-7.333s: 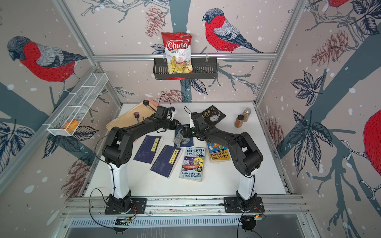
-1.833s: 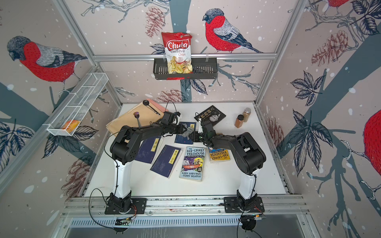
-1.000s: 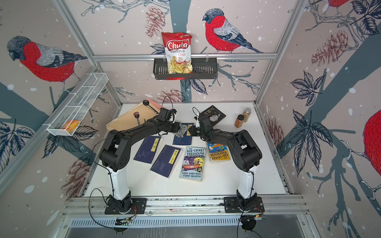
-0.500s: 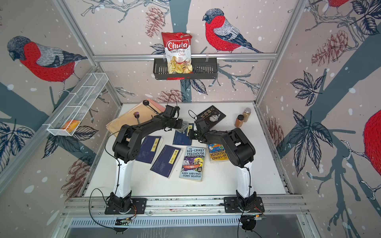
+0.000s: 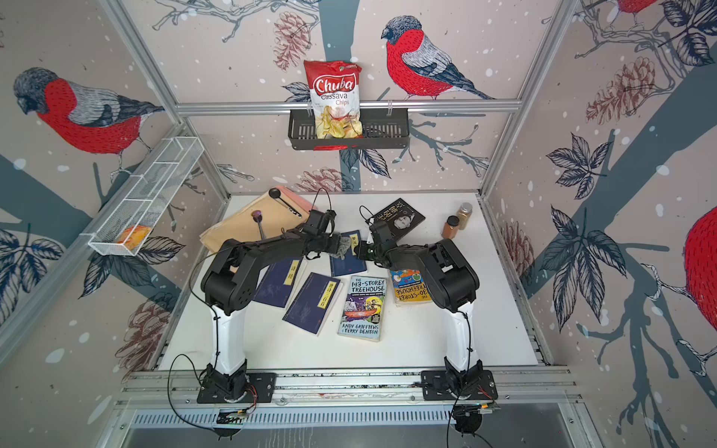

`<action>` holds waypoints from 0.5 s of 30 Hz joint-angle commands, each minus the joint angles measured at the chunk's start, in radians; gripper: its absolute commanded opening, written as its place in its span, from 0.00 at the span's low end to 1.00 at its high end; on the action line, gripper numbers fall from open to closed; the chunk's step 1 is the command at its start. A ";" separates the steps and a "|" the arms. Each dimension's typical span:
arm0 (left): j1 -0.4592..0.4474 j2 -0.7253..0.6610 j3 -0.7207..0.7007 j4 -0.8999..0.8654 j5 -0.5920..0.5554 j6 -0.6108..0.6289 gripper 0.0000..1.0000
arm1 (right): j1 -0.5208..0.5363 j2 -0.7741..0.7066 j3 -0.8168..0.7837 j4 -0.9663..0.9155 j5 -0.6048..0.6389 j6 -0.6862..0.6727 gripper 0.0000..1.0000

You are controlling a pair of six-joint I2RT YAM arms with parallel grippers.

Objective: Wipe the cover of the book
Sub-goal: Wipe the dirt from the cover of the book.

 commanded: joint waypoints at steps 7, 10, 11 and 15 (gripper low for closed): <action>-0.031 -0.055 -0.097 -0.059 0.037 -0.041 0.00 | -0.006 0.029 0.006 -0.179 0.088 -0.008 0.15; -0.030 0.007 0.001 -0.109 0.009 -0.033 0.00 | -0.006 0.026 0.000 -0.185 0.097 -0.013 0.15; -0.031 0.030 0.037 -0.124 -0.001 -0.031 0.00 | -0.006 0.023 -0.003 -0.187 0.104 -0.014 0.15; -0.024 0.108 0.154 -0.181 -0.024 -0.023 0.00 | -0.006 0.001 -0.005 -0.215 0.146 -0.042 0.17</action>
